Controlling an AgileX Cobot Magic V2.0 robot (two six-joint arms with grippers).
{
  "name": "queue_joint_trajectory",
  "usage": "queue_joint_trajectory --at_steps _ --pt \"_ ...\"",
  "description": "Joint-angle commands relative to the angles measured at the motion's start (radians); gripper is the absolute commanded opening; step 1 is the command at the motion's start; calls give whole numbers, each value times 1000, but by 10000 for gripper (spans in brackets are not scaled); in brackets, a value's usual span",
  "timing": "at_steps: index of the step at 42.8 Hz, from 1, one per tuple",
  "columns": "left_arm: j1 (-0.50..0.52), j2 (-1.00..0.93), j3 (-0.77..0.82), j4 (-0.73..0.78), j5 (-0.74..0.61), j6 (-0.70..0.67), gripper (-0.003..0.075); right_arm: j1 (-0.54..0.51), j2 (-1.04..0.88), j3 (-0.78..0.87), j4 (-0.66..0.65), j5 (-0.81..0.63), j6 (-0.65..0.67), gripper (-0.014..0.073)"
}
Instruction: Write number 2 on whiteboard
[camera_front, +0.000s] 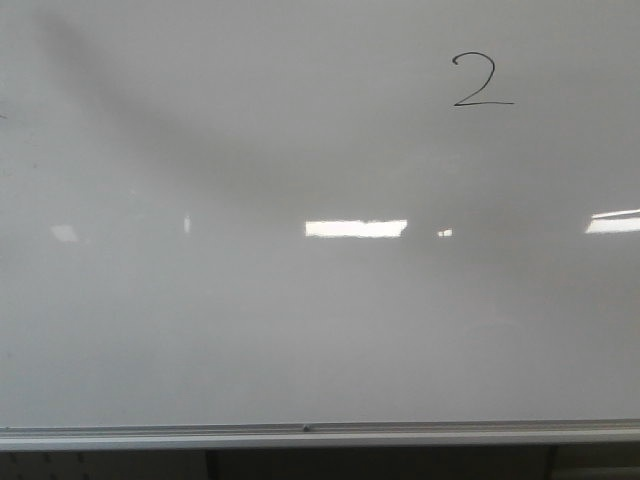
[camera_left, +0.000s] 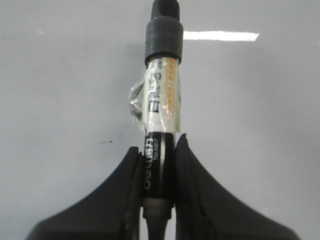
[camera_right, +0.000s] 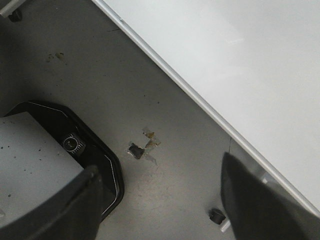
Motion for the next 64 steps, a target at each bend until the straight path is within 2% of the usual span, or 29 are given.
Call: queue_joint_trajectory --at_steps 1,8,15,19,27,30,36,41,49,53,57,64 --pt "3 36 -25 -11 -197 -10 -20 -6 -11 -26 4 -54 2 514" --pt "3 128 -25 -11 -321 -10 -20 -6 -11 -26 5 -57 2 514" --pt "3 194 -25 -9 -368 -8 -6 -6 -11 -26 6 -64 2 514" --pt "3 214 -25 -7 -370 -8 63 -6 -11 -26 6 -69 2 514" --pt "3 223 -25 -7 -372 -8 290 -6 -11 -26 13 -86 2 514" --pt "3 221 -25 -3 -372 -4 328 -6 -11 -26 13 -95 2 514" --pt "3 176 -25 1 -333 0 329 -6 -11 -27 12 -81 2 514" --pt "3 90 -25 71 -216 0 329 -6 -38 -43 -8 -46 57 514" --pt "-15 -78 -32 179 36 0 329 -6 -113 -44 -115 -43 311 514" --pt "-49 -180 -71 181 270 0 329 -6 -170 -44 -133 -41 394 514" --pt "-95 -262 -137 185 526 0 329 -6 -233 -44 -133 -41 414 514" --pt "-201 -371 -237 165 829 0 328 -6 -318 -38 -133 -39 446 514"
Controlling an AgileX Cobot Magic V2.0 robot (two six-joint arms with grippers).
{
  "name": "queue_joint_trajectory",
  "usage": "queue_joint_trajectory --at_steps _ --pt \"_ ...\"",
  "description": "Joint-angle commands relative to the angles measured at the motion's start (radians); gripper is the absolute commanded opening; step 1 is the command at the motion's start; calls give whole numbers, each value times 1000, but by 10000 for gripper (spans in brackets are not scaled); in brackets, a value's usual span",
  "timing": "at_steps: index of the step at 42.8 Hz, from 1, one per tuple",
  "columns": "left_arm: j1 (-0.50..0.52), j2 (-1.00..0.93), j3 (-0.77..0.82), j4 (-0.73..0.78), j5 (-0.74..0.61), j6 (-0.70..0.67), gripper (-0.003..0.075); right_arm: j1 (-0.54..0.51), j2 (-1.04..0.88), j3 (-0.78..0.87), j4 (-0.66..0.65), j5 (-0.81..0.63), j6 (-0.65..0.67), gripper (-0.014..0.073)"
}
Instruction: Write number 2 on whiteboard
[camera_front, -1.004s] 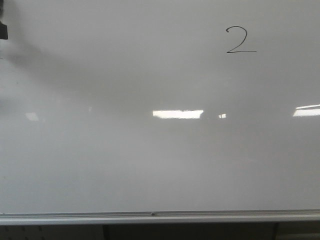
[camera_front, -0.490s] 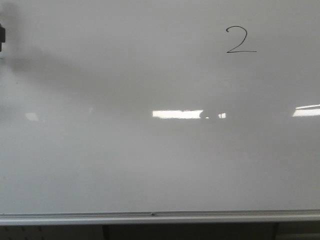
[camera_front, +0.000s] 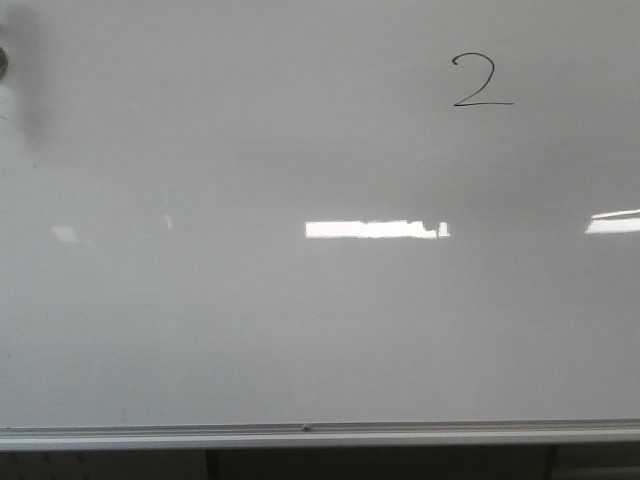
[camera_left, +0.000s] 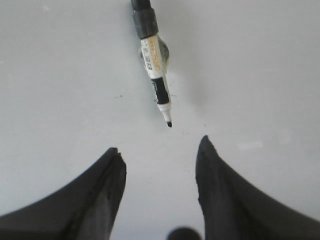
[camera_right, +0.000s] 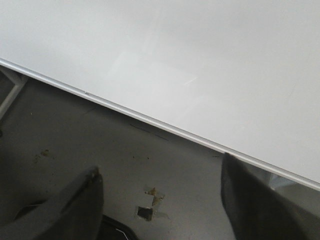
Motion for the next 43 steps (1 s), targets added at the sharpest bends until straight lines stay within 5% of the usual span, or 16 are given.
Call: queue_joint_trajectory --at_steps 1,15,27,36,43 --pt "-62 -77 -80 -17 115 -1 325 -6 -40 -22 -5 -45 17 514" --pt "-197 -293 -89 -152 367 -1 312 -6 -147 45 -41 -32 17 514" --pt "-197 -402 -2 -170 374 42 312 -6 -151 67 -49 -46 16 498" --pt "-197 -402 58 -177 361 79 298 -6 -151 69 -49 -50 15 220" --pt "-197 -402 84 -177 353 104 119 -6 -151 69 -49 -52 15 -19"
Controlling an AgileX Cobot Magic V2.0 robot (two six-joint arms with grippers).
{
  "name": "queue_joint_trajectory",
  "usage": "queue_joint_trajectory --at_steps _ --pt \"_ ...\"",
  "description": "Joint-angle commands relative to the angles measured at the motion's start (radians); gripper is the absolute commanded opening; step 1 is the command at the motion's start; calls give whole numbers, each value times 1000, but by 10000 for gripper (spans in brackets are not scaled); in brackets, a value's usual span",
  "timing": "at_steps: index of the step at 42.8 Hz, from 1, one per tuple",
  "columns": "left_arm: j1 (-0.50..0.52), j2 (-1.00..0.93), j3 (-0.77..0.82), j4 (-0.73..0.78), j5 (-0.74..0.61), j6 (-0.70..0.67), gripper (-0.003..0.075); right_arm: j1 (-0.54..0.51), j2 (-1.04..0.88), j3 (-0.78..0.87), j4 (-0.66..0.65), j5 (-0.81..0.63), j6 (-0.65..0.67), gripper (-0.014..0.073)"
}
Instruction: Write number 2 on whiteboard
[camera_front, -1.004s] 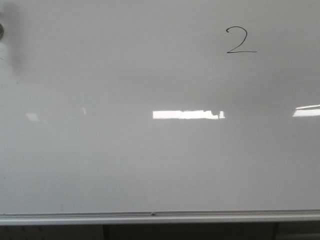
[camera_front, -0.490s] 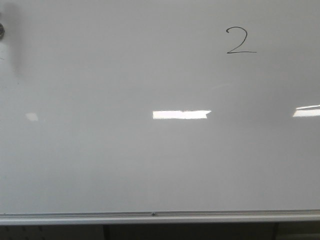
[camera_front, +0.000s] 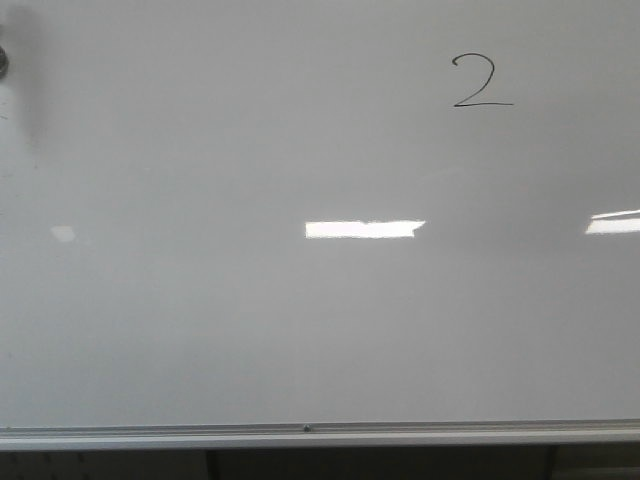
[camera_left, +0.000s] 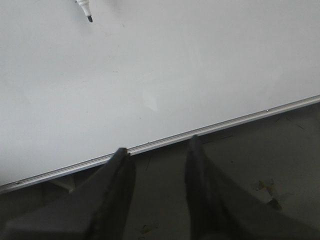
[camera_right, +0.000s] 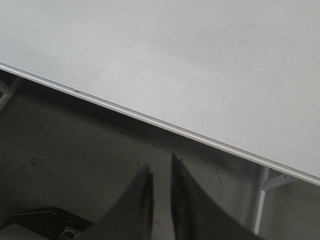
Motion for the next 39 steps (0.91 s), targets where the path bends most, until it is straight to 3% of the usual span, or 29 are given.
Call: queue_joint_trajectory --at_steps 1,5,39 --pt "-7 2 -14 0 -71 12 82 -6 7 -20 -9 -71 1 -48" --pt "-7 2 -14 0 -74 12 -19 -6 7 -20 -9 -72 1 -65" --pt "-7 2 -14 0 -85 12 -20 -6 7 -20 -8 -94 1 -69"
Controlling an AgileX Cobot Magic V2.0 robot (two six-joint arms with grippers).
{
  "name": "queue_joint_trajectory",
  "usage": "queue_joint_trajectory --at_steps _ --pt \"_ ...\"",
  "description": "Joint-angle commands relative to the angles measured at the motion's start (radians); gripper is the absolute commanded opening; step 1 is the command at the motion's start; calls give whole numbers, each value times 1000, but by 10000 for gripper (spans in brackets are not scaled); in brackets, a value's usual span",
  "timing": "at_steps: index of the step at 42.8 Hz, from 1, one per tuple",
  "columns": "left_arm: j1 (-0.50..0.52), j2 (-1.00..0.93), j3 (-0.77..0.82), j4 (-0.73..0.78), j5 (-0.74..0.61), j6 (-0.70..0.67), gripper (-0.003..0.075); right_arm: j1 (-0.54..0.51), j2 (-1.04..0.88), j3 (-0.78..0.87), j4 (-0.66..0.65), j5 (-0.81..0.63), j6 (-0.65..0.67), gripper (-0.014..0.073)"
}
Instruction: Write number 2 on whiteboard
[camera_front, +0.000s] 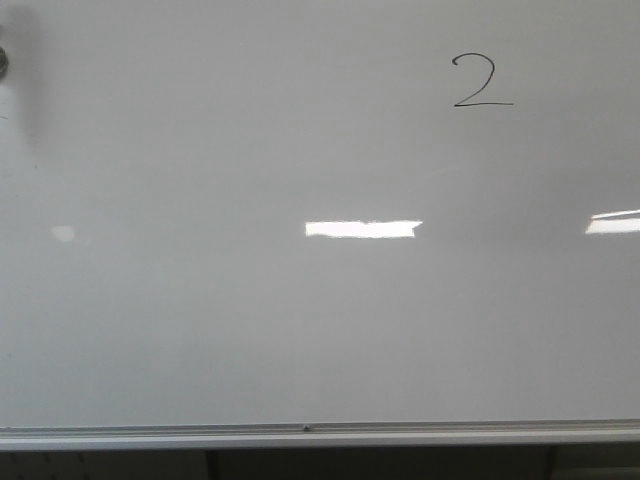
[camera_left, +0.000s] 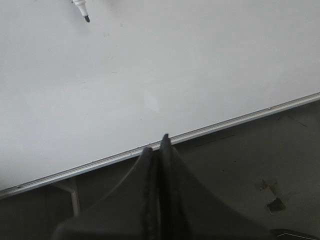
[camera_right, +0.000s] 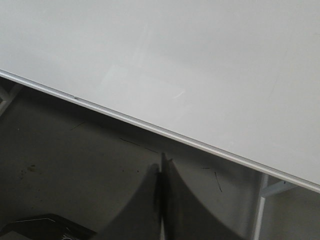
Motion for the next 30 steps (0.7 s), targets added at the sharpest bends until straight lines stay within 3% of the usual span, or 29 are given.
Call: queue_joint_trajectory --at_steps 1,9,17,30 --pt "-7 2 -26 1 -68 -2 -20 -6 7 -23 -6 -68 1 -69" --pt "57 -87 9 27 -105 -2 -20 -6 7 -23 -6 -66 1 -69" --pt "206 -283 202 -26 -358 -2 -20 -6 7 -23 -6 -66 1 -69" --pt "366 -540 567 -78 -718 -2 -20 -6 7 -23 -6 -66 1 -69"
